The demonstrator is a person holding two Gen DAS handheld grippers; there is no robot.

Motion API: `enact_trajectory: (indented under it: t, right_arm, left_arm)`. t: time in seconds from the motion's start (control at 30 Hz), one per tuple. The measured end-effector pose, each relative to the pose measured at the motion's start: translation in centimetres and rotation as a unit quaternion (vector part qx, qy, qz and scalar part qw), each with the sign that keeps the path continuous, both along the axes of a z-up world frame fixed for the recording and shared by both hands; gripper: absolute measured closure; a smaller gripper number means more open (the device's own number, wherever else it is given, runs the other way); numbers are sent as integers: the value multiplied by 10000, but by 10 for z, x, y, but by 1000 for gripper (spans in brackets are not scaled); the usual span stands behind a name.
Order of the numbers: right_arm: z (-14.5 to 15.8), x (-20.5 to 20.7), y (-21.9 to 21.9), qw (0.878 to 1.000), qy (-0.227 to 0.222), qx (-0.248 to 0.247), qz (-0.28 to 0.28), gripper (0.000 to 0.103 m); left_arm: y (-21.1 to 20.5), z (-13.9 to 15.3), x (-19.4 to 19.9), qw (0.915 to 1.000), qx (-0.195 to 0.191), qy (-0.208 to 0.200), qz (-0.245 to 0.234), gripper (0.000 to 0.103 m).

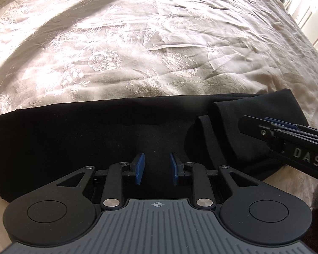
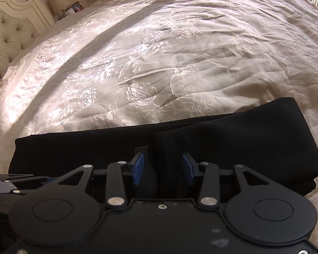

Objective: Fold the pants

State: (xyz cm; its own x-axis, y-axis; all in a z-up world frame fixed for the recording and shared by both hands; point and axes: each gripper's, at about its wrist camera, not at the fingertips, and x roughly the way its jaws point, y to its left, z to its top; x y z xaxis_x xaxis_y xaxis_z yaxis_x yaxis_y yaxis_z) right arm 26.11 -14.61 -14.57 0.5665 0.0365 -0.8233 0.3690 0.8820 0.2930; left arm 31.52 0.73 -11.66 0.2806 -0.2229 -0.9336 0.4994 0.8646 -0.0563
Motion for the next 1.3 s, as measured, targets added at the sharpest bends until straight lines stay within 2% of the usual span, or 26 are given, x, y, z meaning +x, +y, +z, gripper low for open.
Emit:
enact_trajectory:
  t: [0.1,0.23,0.3,0.37,0.43,0.53,0.6,0.67,0.73,0.9,0.97,1.0,1.03,1.13,1.3]
  right_arm:
    - [21,-23,-6,9992,-373,64,-98,59]
    - [40,-62,-19,9979,-512,-63,-393,59]
    - [40,-81,-28,9973,-398,-156,-591,59]
    - [35,-94,-37,9967,-181,-319,-723,70]
    - [29,-104,-47,9962,11,-356,-791,75]
    - [21,-111,-64,9956,190,-385,-830,75]
    - [19,-112,-73,9955,242,-488,-775,75]
    - [18,-112,-80,9958,235,-453,-764,75]
    - [17,-111,-86,9964,215,-380,-725,75]
    - [10,-105,-90,9985,296,-364,-290,75]
    - [5,-104,-90,9990,325,-288,-142,76]
    - [3,-104,-90,9991,338,-242,-91,77]
    - [1,-104,-90,9992,351,-200,-51,77]
    - [-4,-105,-89,9992,386,-98,32,77]
    - [-6,-107,-90,9993,356,63,78,77]
  left_arm:
    - [-9,5,4,9998,-176,23,-81,78]
    - [-32,7,3,9990,-343,97,-262,78]
    - [-43,5,2,9984,-414,202,-318,78]
    - [-56,-4,3,9976,-482,417,-268,78]
    - [-65,-15,5,9970,-467,602,-129,78]
    - [-77,-33,10,9956,-357,871,29,77]
    - [-84,-38,11,9955,-327,891,67,77]
    - [-94,-41,12,9958,-258,879,92,69]
    - [-103,-43,13,9953,-183,943,121,56]
    - [-109,-41,8,9958,-52,886,228,50]
    - [-111,-43,8,9960,-54,854,276,51]
    - [-111,-44,8,9960,-166,827,306,65]
    - [-109,-43,9,9958,-260,794,371,91]
    - [-102,-40,13,9919,-614,961,555,91]
    - [-97,-20,10,9948,-543,726,455,91]
